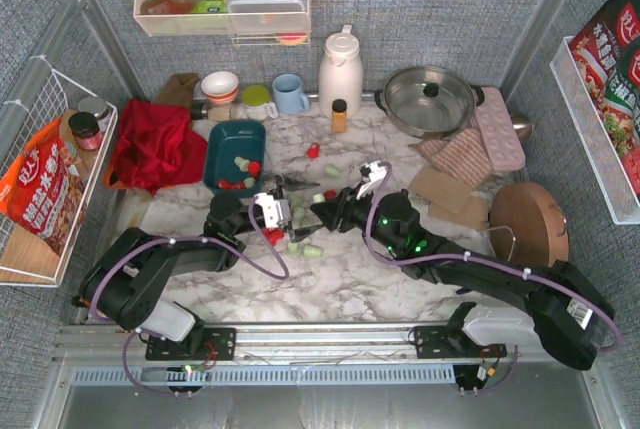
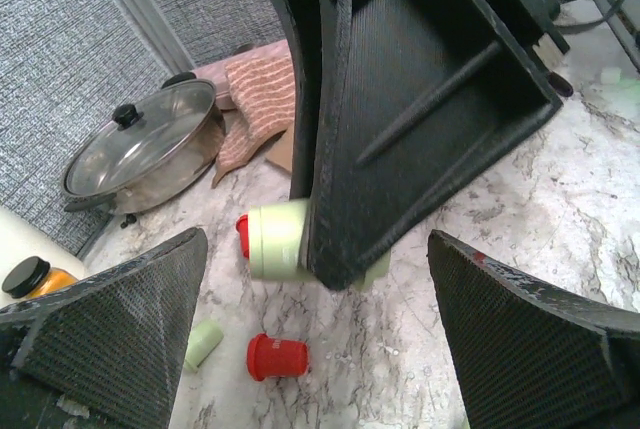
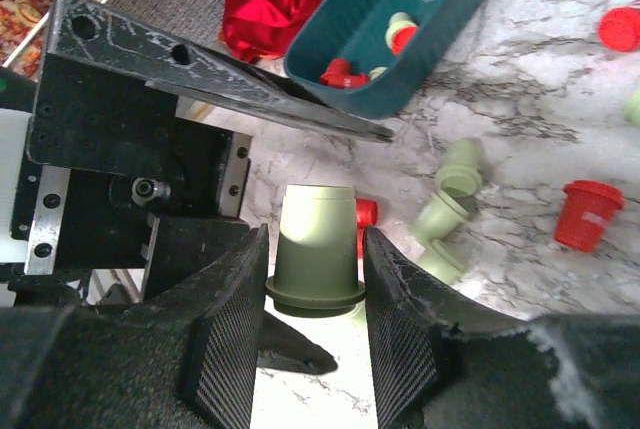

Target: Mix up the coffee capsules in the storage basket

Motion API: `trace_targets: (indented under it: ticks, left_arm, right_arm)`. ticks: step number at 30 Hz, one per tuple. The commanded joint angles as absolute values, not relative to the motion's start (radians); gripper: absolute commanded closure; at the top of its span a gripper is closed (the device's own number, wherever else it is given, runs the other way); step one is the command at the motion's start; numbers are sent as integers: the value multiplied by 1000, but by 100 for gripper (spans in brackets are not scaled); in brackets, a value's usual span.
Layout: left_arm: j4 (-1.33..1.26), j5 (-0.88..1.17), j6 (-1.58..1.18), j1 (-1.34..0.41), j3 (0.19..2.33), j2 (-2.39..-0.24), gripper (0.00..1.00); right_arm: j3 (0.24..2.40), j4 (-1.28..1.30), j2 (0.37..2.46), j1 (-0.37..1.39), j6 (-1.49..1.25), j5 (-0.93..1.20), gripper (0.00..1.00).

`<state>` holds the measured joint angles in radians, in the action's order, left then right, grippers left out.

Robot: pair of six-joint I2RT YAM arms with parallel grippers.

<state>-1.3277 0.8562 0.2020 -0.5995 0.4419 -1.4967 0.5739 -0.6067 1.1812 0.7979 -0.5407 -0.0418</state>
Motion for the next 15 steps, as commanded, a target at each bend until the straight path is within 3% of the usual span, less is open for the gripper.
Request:
trace_targets:
  ticks: [1, 5, 15]
  left_arm:
    - [-1350, 822, 212, -616, 437, -1494, 1]
    - [-1358, 792, 235, -620, 424, -1470, 3]
    - [-1336, 774, 288, -621, 416, -1450, 55]
  right_arm:
    - [579, -750, 1218, 819, -552, 5, 68]
    - [588, -754, 1243, 832, -555, 5, 68]
    - [601, -714, 1244, 838, -565, -23, 58]
